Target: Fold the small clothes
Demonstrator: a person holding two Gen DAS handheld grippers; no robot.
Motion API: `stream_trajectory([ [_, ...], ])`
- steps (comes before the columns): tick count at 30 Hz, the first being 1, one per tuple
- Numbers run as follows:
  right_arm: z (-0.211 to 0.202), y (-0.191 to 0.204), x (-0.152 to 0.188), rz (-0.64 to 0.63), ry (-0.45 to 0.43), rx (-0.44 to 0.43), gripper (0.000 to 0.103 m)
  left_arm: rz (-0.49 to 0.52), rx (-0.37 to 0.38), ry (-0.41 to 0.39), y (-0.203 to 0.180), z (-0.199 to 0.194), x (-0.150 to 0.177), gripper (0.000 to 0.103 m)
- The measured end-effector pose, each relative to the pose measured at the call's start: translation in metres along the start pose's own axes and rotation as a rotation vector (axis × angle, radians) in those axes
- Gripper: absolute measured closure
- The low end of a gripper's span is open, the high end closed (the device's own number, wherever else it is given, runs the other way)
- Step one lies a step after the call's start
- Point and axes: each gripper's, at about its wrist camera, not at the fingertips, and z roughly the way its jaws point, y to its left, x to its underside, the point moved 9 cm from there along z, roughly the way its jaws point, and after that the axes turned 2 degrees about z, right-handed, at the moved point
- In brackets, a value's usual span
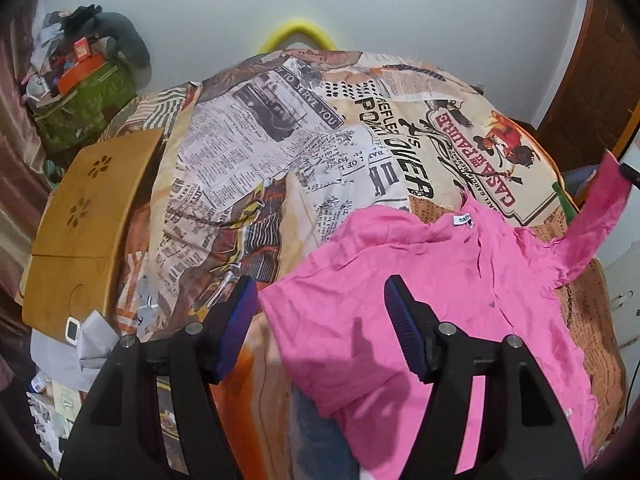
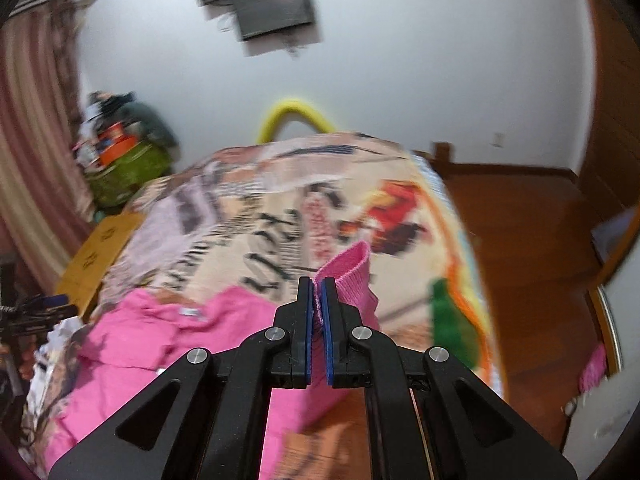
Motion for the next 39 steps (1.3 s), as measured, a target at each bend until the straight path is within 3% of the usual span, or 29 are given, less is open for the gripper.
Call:
stream_trajectory([
  [7, 0.045, 0.099, 0.007, -0.107, 0.062, -0.119, 0.099, 0.012, -0.018, -0.002, 0.022, -0.018, 0.020, 0.037],
  [13, 0.091, 0.167, 0.047, -0.146, 0.178, -0.215, 0.099, 0.034, -0.045, 0.001, 0.037, -0.030, 0.041, 0.037],
  [20, 0.113, 0.216, 0.096, -0.196, 0.283, -0.277, 0.099, 0.069, -0.054, 0.036, 0.037, -0.025, 0.062, 0.037],
  [23, 0.115, 0.228, 0.116, -0.213, 0.366, -0.331, 0.098, 0.067, -0.038, 0.043, 0.031, -0.022, 0.061, 0.037],
  [26, 0.107, 0.231, 0.125, -0.254, 0.405, -0.335, 0.090, 0.048, -0.001, 0.044, 0.020, -0.019, 0.052, 0.037],
  [28, 0.096, 0.226, 0.120, -0.278, 0.379, -0.316, 0.072, 0.041, 0.019, 0.041, 0.010, -0.017, 0.041, 0.037],
  [30, 0.084, 0.213, 0.109, -0.278, 0.330, -0.298, 0.063, 0.042, 0.050, 0.038, -0.004, -0.013, 0.030, 0.037],
  [34, 0.067, 0.168, 0.087, -0.211, 0.269, -0.245, 0.061, 0.046, 0.144, 0.066, -0.042, 0.004, 0.012, 0.037],
  [39, 0.068, 0.097, 0.077, -0.130, 0.246, -0.130, 0.061, 0.065, 0.192, 0.150, -0.084, 0.044, 0.005, 0.037],
])
